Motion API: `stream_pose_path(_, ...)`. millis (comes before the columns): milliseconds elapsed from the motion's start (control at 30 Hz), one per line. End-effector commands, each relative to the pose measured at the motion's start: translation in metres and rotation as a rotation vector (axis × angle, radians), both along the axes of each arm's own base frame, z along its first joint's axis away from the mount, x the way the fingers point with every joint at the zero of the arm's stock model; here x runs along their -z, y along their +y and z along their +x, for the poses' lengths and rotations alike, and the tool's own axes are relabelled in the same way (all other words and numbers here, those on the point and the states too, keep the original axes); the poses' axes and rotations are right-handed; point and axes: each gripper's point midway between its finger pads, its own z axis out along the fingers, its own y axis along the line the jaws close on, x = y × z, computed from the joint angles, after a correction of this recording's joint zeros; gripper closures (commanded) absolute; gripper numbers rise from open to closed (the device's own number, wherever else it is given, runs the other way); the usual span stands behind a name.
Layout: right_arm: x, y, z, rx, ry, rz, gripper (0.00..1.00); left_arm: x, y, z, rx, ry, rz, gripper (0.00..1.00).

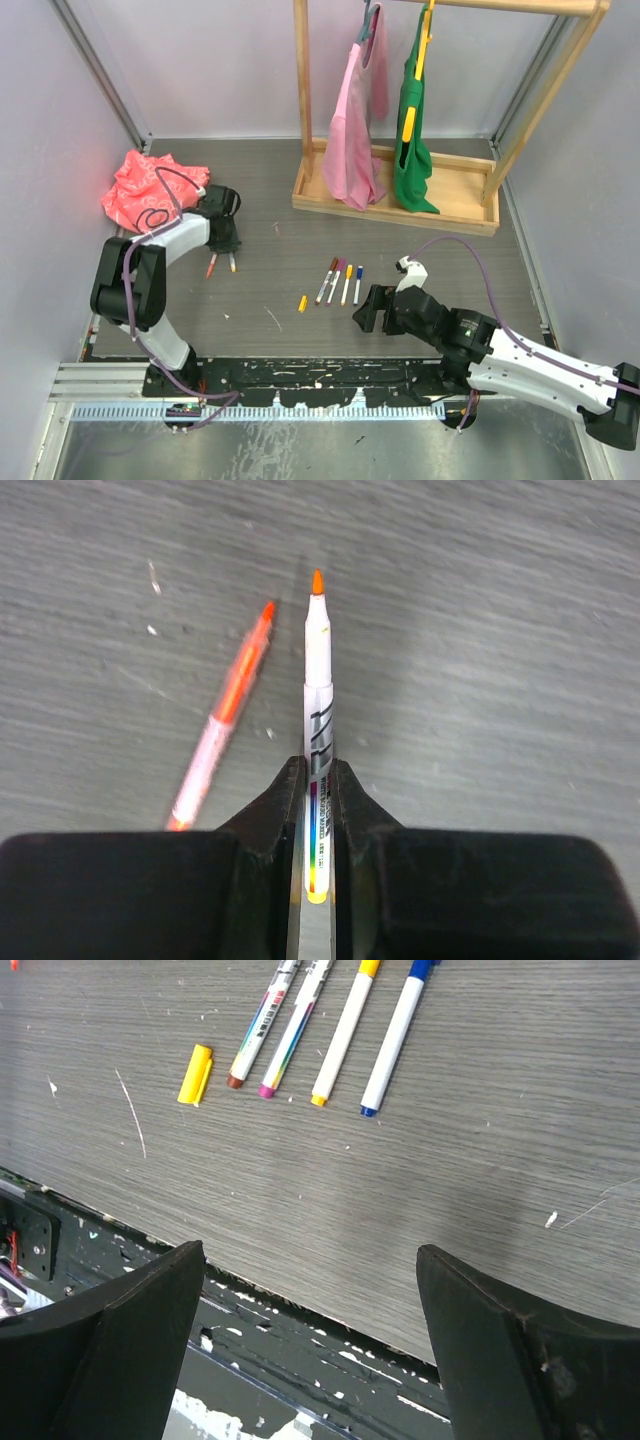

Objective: Insert the pens into the pen caps
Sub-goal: Pick up the pen from the center of the board.

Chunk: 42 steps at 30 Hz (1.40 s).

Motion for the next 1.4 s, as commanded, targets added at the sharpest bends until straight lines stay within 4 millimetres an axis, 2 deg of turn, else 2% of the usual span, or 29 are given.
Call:
stream_pose_path(0, -0.034, 0.01, 0.015, 0.035, -0.07, 0.064, 0.09, -0.054, -0.036, 0.004, 0.059, -0.162, -0.198, 0.95)
stream_pose_path(133, -0.058, 0.028, 0.029, 0.036, -0.128, 0.124, 0.09, -0.094, -0.097, -0.019, 0.181, -0.24, -0.394, 0.94)
stream_pose_path(267, -0.078, 0.054, 0.04, 0.015, -0.169, 0.201, 0.11, -0.129, -0.156, -0.052, 0.27, -0.294, -0.572, 0.94)
stream_pose_path(333, -0.087, 0.067, 0.044, -0.001, -0.188, 0.245, 0.13, -0.146, -0.178, -0.068, 0.302, -0.324, -0.636, 0.94)
stream_pose_path(533, -0.106, 0.099, 0.048, -0.05, -0.22, 0.394, 0.19, -0.173, -0.234, -0.107, 0.398, -0.363, -0.781, 0.96)
stream_pose_path(733, -0.115, 0.107, 0.052, -0.045, -0.236, 0.453, 0.27, -0.183, -0.255, -0.121, 0.441, -0.369, -0.799, 0.97)
stream_pose_path(1000, -0.103, 0.109, 0.053, -0.031, -0.2, 0.439, 0.38, -0.197, -0.261, -0.124, 0.449, -0.388, -0.845, 0.97)
stream_pose_path(1200, -0.106, 0.112, 0.054, -0.028, -0.196, 0.452, 0.45, -0.208, -0.264, -0.129, 0.462, -0.391, -0.888, 0.97)
stream_pose_path(1367, -0.108, 0.114, 0.055, -0.03, -0.198, 0.454, 0.6, -0.218, -0.267, -0.135, 0.471, -0.388, -0.934, 0.99)
